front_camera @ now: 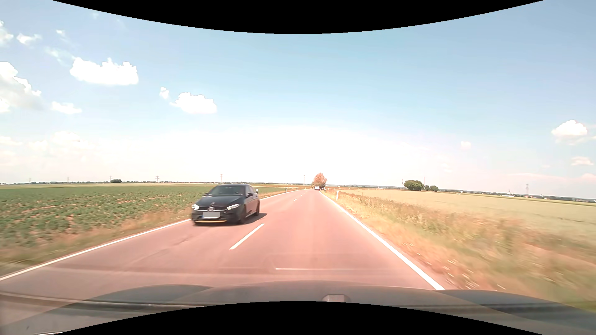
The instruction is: Follow the waypoints while adhering to traffic rules and regulations
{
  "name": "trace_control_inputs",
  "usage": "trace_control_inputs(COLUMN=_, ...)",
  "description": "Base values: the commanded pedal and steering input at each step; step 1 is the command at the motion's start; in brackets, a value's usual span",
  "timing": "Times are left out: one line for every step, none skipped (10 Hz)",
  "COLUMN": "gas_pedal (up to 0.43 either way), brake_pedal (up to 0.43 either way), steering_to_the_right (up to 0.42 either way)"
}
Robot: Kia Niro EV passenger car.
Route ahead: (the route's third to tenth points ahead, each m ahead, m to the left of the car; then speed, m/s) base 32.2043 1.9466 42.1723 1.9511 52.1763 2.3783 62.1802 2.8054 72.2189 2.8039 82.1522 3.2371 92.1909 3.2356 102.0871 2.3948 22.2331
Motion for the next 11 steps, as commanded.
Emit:
trace_control_inputs(gas_pedal=0.26, brake_pedal=0.0, steering_to_the_right=-0.003)
trace_control_inputs(gas_pedal=0.26, brake_pedal=0.0, steering_to_the_right=-0.003)
trace_control_inputs(gas_pedal=0.248, brake_pedal=0.0, steering_to_the_right=-0.003)
trace_control_inputs(gas_pedal=0.228, brake_pedal=0.0, steering_to_the_right=-0.003)
trace_control_inputs(gas_pedal=0.22, brake_pedal=0.0, steering_to_the_right=-0.003)
trace_control_inputs(gas_pedal=0.22, brake_pedal=0.0, steering_to_the_right=-0.003)
trace_control_inputs(gas_pedal=0.22, brake_pedal=0.0, steering_to_the_right=-0.001)
trace_control_inputs(gas_pedal=0.22, brake_pedal=0.0, steering_to_the_right=-0.001)
trace_control_inputs(gas_pedal=0.22, brake_pedal=0.0, steering_to_the_right=-0.001)
trace_control_inputs(gas_pedal=0.22, brake_pedal=0.0, steering_to_the_right=-0.001)
trace_control_inputs(gas_pedal=0.22, brake_pedal=0.0, steering_to_the_right=-0.001)
